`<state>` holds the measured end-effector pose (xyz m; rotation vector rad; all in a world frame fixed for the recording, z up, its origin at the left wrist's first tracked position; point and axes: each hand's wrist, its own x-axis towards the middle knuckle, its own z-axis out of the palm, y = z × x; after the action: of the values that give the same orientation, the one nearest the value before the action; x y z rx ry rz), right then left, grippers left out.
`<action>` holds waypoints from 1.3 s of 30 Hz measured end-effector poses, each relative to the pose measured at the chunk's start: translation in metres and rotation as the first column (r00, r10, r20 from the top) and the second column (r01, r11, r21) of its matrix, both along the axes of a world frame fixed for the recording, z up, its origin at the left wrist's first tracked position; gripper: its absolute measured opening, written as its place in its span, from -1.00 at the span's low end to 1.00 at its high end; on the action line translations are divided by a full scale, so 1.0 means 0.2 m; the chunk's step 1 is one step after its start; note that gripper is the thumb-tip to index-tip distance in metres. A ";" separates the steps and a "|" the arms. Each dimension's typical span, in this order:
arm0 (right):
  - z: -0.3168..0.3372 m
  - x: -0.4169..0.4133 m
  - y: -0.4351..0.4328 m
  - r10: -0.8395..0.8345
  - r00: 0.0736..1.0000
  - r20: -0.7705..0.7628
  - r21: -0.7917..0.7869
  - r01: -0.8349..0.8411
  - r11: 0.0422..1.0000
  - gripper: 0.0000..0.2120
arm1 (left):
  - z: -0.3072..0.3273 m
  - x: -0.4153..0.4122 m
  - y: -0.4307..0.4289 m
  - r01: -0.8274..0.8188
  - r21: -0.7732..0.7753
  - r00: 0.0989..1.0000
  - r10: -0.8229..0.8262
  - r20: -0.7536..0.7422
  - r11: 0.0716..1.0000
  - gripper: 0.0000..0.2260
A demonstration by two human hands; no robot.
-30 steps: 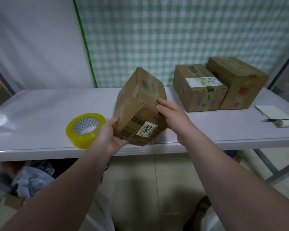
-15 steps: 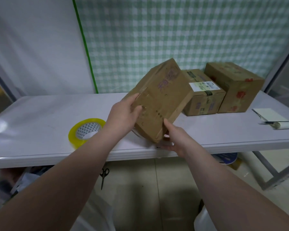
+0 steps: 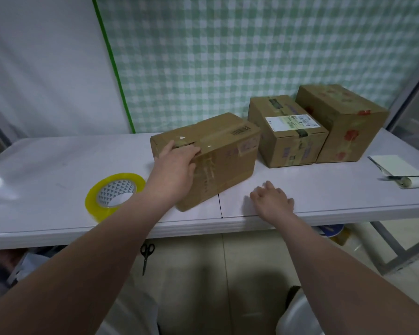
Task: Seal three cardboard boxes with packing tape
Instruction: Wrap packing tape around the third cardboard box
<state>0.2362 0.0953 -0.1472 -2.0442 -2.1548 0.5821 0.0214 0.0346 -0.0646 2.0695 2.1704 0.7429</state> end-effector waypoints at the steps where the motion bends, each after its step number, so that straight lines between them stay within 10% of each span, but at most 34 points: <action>1: -0.01 0.02 0.02 -0.015 1.000 0.026 0.002 0.015 1.000 -0.57 | 0.00 0.00 0.00 -0.001 0.006 1.000 0.001 0.001 1.000 -0.63; 6: -0.01 0.06 0.08 -0.158 0.987 0.015 -0.026 0.159 0.987 -0.52 | 0.02 0.01 -0.02 -0.037 -0.011 0.999 0.037 0.012 0.999 -0.63; 9: 0.08 0.05 0.08 -0.153 0.945 -0.288 0.208 0.218 0.954 -0.63 | 0.02 -0.01 -0.05 -0.108 0.003 0.994 0.108 -0.024 0.994 -0.59; 12: 0.25 -0.01 0.05 -0.116 0.671 -0.732 0.182 0.356 0.917 -0.68 | 0.03 -0.04 -0.07 -0.165 0.022 0.986 0.165 -0.004 0.986 -0.56; 16: 0.42 -0.07 0.05 -0.050 0.500 -0.865 0.078 0.232 0.970 -0.59 | 0.03 -0.12 -0.06 -0.105 0.054 0.992 0.100 0.077 0.993 -0.54; 22: 0.52 -0.12 0.02 0.079 0.804 -0.590 0.171 0.028 0.985 -0.58 | 0.13 -0.15 -0.05 -0.218 0.137 0.898 0.144 0.416 0.966 -0.77; 27: 0.50 -0.12 -0.01 0.089 0.828 -0.554 0.216 0.039 0.976 -0.63 | 0.13 -0.16 0.00 -0.151 -0.011 0.906 0.143 0.398 0.989 -0.60; 39: 0.42 -0.10 -0.02 0.157 0.765 -0.624 0.309 0.057 0.949 -0.80 | 0.10 -0.16 0.00 -0.141 -0.128 0.972 0.113 -0.208 0.982 -0.52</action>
<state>0.2171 0.0908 -0.0630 -1.3454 -1.7412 0.7560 -0.0107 0.0337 -0.0441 2.0280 2.4007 0.3877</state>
